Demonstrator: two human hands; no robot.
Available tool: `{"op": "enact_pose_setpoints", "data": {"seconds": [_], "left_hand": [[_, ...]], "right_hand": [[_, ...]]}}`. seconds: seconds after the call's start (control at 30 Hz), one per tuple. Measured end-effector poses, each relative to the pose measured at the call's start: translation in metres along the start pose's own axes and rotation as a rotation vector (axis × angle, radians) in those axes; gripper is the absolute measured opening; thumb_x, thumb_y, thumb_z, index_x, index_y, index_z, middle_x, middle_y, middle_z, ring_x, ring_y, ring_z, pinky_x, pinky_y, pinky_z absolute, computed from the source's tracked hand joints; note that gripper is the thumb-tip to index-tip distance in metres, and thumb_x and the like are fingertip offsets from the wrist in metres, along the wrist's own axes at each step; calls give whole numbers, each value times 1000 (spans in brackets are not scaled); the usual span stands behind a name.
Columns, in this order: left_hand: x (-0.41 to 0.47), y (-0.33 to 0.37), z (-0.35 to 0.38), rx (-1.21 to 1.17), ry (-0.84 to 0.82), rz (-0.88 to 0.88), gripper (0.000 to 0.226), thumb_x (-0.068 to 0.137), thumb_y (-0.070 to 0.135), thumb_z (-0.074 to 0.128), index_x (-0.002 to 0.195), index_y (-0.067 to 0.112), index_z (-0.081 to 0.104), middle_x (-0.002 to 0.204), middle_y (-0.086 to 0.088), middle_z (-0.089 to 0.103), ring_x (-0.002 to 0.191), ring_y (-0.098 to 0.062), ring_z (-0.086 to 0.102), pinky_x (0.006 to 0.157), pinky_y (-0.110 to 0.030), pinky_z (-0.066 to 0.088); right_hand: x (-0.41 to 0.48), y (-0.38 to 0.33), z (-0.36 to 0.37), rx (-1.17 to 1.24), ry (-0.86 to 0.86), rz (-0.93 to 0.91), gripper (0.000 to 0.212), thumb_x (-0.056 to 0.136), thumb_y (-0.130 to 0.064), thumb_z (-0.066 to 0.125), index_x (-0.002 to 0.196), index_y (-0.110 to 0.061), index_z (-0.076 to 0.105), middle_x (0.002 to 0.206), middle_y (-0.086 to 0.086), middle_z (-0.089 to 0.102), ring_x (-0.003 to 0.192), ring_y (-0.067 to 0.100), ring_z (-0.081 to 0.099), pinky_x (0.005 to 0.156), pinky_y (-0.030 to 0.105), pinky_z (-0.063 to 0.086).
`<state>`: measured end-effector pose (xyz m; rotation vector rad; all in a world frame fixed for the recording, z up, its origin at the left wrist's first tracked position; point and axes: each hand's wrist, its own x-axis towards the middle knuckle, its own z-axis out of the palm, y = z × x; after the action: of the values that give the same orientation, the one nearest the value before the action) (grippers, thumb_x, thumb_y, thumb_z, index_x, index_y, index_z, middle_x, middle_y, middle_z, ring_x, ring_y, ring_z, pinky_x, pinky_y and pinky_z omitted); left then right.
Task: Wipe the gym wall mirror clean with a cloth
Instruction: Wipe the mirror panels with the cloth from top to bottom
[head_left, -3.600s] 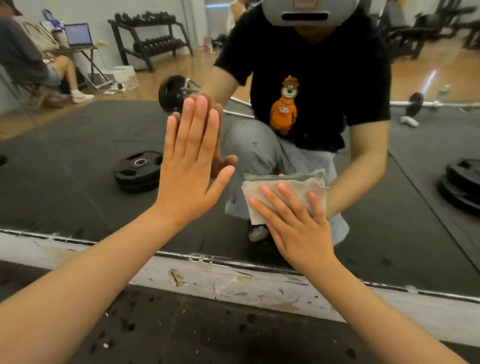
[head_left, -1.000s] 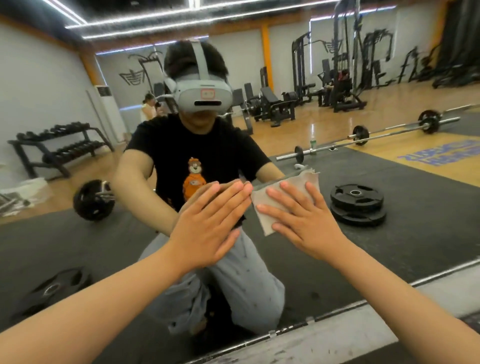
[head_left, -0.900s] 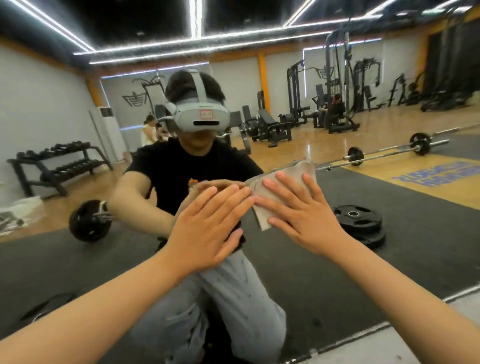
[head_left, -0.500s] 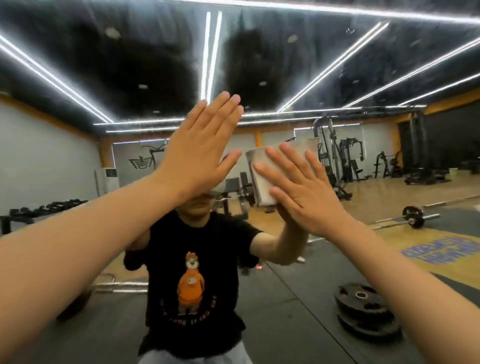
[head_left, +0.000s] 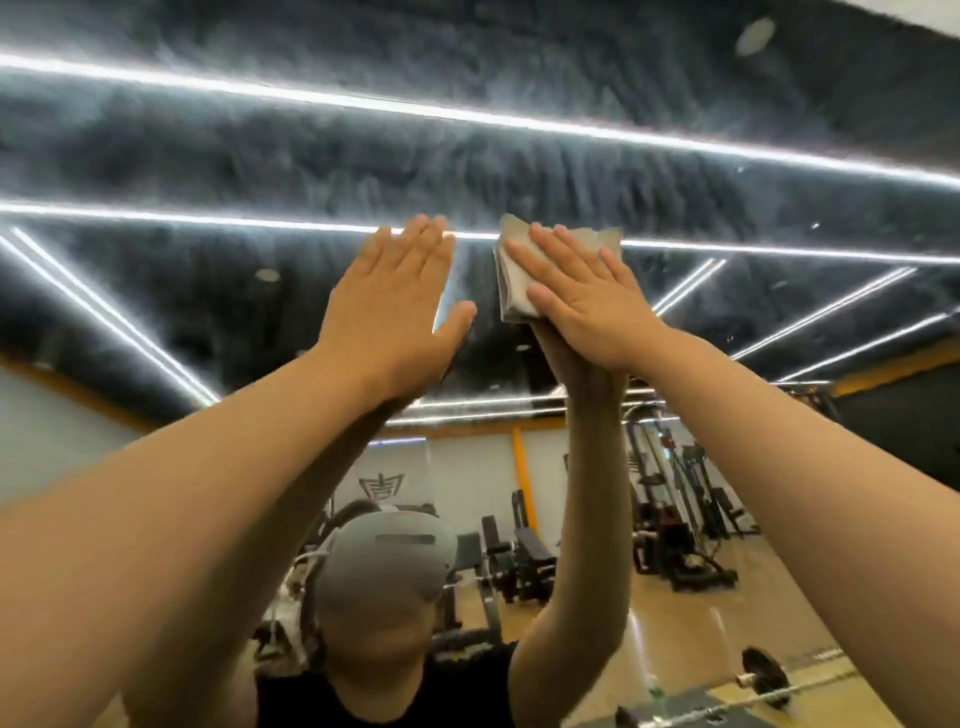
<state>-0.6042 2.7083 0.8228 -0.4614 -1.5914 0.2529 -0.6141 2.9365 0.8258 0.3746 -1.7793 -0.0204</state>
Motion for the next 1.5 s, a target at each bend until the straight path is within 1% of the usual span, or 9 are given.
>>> {"op": "enact_pose_setpoints", "data": {"seconds": [0.17, 0.53, 0.67, 0.8, 0.9, 1.0, 1.17, 1.3, 1.5], "left_hand": [[-3, 3, 10, 50, 55, -17, 81, 91, 57, 4, 158, 13, 4, 167, -5, 3, 153, -16, -2, 124, -41, -8], [-2, 5, 8, 1, 22, 4, 74, 99, 53, 20, 158, 12, 3, 167, -4, 0, 153, -15, -4, 124, -39, -4], [0, 2, 11, -9, 28, 21, 75, 99, 54, 18, 158, 11, 1, 167, -5, -3, 153, -16, -6, 124, -39, -5], [-3, 0, 12, -27, 32, 29, 77, 98, 56, 12, 158, 9, 8, 166, -10, 6, 153, -21, 2, 125, -40, 0], [19, -8, 5, 18, 142, 136, 68, 90, 55, 28, 130, 6, 53, 131, -15, 56, 124, -30, 49, 110, -43, 31], [83, -29, -14, -68, 291, 179, 42, 92, 48, 35, 97, 14, 60, 91, -5, 60, 86, -24, 53, 86, -38, 34], [202, -71, -30, -53, 258, 178, 57, 90, 46, 31, 118, 7, 61, 122, -14, 61, 116, -33, 54, 100, -43, 34], [264, -93, -28, -5, 124, 136, 73, 92, 50, 23, 149, 6, 37, 156, -11, 37, 147, -27, 28, 120, -38, 11], [353, -122, -40, -30, 71, 91, 74, 92, 45, 20, 155, 7, 24, 163, -9, 22, 152, -21, 14, 123, -35, -1]], "right_hand": [[47, 9, -14, 19, -12, 43, 48, 108, -42, 19, 151, -53, 2, 166, -13, -8, 151, 8, -9, 121, 41, -6], [-48, -25, 13, 2, -25, 53, 54, 96, -54, 7, 147, -53, -11, 164, -13, -16, 149, 6, -20, 120, 38, -13], [-50, -24, 17, -22, 16, 63, 56, 86, -62, -4, 140, -56, -19, 164, -14, -18, 149, 10, -23, 121, 41, -14], [-43, -19, 17, -17, 51, 39, 54, 91, -61, -1, 142, -57, -15, 161, -20, -17, 148, 4, -23, 118, 31, -17], [-12, -7, 4, -28, 17, 23, 52, 94, -61, 2, 142, -61, -18, 158, -23, -22, 145, 1, -28, 115, 26, -24], [25, 8, -9, -23, -11, -11, 51, 95, -62, 2, 141, -64, -19, 158, -24, -27, 144, 1, -31, 114, 26, -26], [84, 22, -25, -26, 5, -44, 52, 99, -61, 3, 148, -59, -12, 161, -21, -19, 148, 5, -23, 118, 29, -20], [130, 31, -35, -24, 22, -42, 50, 102, -57, 5, 151, -55, -7, 165, -14, -6, 151, 10, -14, 120, 34, -14], [196, 52, -53, -47, 27, -88, 52, 104, -52, 13, 155, -46, 4, 166, -6, 5, 154, 18, -3, 122, 45, -4]]}}
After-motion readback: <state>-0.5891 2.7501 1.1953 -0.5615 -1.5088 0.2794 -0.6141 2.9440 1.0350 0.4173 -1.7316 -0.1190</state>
